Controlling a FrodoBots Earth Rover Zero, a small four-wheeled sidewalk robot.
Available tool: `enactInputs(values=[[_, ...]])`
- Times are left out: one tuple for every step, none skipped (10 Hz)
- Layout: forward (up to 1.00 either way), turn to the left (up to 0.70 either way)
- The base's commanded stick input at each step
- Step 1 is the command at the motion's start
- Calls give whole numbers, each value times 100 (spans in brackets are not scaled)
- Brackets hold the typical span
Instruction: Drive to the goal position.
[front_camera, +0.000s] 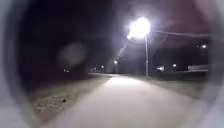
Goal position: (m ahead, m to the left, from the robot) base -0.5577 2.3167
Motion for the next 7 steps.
enactInputs(values=[[100, -8], [100, -4], [100, 0], [100, -15], [100, -27], [100, -26], [100, -9]])
